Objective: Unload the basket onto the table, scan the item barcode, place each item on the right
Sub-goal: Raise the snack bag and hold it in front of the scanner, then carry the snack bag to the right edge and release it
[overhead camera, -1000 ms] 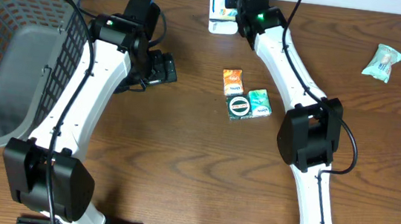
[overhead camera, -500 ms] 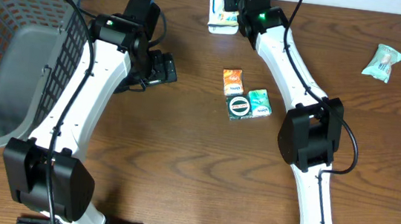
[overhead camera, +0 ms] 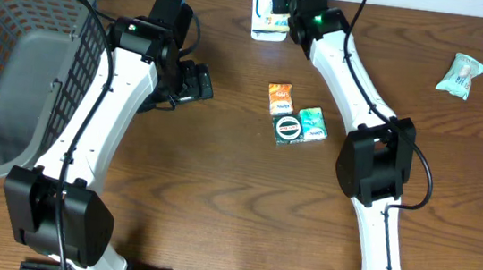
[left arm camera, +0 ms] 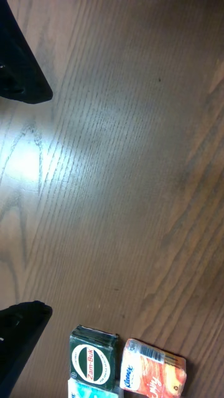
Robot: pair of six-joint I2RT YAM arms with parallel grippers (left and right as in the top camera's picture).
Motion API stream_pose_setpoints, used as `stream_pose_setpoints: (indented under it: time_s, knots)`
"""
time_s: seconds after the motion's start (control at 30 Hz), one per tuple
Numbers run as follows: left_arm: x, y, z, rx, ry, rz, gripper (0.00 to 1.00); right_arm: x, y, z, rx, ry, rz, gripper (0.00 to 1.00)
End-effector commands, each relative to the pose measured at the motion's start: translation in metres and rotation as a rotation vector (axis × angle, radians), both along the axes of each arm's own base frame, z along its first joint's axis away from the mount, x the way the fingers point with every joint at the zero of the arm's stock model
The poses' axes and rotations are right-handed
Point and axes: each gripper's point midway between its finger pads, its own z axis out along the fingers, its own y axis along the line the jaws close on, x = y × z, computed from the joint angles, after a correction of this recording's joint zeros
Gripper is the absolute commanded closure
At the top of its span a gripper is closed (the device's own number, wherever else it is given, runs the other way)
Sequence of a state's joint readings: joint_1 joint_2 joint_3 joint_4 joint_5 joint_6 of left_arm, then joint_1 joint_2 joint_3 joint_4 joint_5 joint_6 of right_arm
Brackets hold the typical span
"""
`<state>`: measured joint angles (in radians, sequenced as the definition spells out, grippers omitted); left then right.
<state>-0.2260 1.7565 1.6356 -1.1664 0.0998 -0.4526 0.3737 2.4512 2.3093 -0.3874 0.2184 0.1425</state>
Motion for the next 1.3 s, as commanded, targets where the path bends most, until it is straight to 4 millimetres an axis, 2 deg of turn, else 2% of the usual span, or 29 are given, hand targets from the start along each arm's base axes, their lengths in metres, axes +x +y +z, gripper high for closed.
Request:
stream_pose_setpoints:
  time_s: [0.0, 0.1, 0.2, 0.27, 0.3, 0.4, 0.53, 0.6, 0.67, 0.73, 0.77, 0.8, 0.83, 0.87, 0.9, 0.93, 0.97, 1.1, 1.17, 1.27]
  knots:
    - [-0.001, 0.002, -0.003, 0.003, 0.012, 0.014, 0.0, 0.006, -0.039, 0.054, 0.046, -0.083, -0.109, 0.99]
    - [-0.001, 0.001, -0.003, 0.003, 0.012, 0.014, 0.01, 0.004, -0.068, 0.066, 0.042, -0.076, -0.149, 0.99]
    - [-0.001, 0.001, -0.003, 0.003, 0.012, 0.014, 0.0, 0.0, -0.11, 0.067, 0.02, -0.031, -0.211, 0.99]
    - [-0.001, 0.001, -0.003, 0.003, 0.012, 0.014, 0.0, -0.006, -0.145, 0.062, -0.009, 0.014, -0.276, 0.99]
    - [-0.001, 0.002, -0.003, 0.003, 0.012, 0.014, 0.0, -0.011, -0.172, 0.056, -0.044, 0.05, -0.339, 0.99]
    - [-0.001, 0.002, -0.003, 0.003, 0.012, 0.014, 0.0, -0.026, -0.23, 0.043, -0.159, 0.126, -0.47, 0.99]
    - [-0.001, 0.001, -0.003, 0.003, 0.012, 0.014, 0.0, -0.062, -0.329, 0.036, -0.305, 0.226, -0.714, 0.99]
    - [-0.001, 0.001, -0.003, 0.003, 0.012, 0.014, 0.0, -0.071, -0.357, 0.033, -0.312, 0.253, -0.763, 0.99]
    - [-0.001, 0.002, -0.003, 0.003, 0.012, 0.014, 0.0, -0.091, -0.402, 0.025, -0.3, 0.317, -0.822, 0.99]
    - [-0.001, 0.001, -0.003, 0.003, 0.012, 0.014, 0.0, -0.1, -0.42, 0.018, -0.267, 0.35, -0.827, 0.99]
    - [-0.001, 0.001, -0.003, 0.003, 0.012, 0.014, 0.0, -0.102, -0.426, 0.015, -0.242, 0.362, -0.821, 0.98]
    - [-0.001, 0.001, -0.003, 0.003, 0.012, 0.014, 0.0, -0.104, -0.431, 0.011, -0.209, 0.374, -0.806, 0.92]
    - [-0.001, 0.001, -0.003, 0.003, 0.012, 0.014, 0.0, -0.104, -0.434, 0.007, -0.169, 0.383, -0.784, 0.8]
    - [-0.001, 0.001, -0.003, 0.003, 0.012, 0.014, 0.0, -0.104, -0.435, 0.004, -0.135, 0.39, -0.763, 0.75]
    - [-0.001, 0.002, -0.003, 0.003, 0.012, 0.014, 0.0, -0.104, -0.436, -0.002, -0.051, 0.403, -0.71, 0.4]
    - [-0.001, 0.001, -0.003, 0.003, 0.012, 0.014, 0.0, -0.105, -0.436, -0.004, -0.028, 0.409, -0.698, 0.31]
    - [-0.001, 0.001, -0.003, 0.003, 0.012, 0.014, 0.0, -0.106, -0.437, -0.006, -0.014, 0.414, -0.691, 0.27]
    - [-0.001, 0.001, -0.003, 0.003, 0.012, 0.014, 0.0, -0.104, -0.426, -0.01, 0.042, 0.427, -0.637, 0.24]
    - [-0.001, 0.002, -0.003, 0.003, 0.012, 0.014, 0.0, -0.1, -0.411, -0.012, 0.086, 0.438, -0.581, 0.23]
    - [-0.001, 0.001, -0.003, 0.003, 0.012, 0.014, 0.0, -0.094, -0.376, -0.016, 0.182, 0.461, -0.456, 0.23]
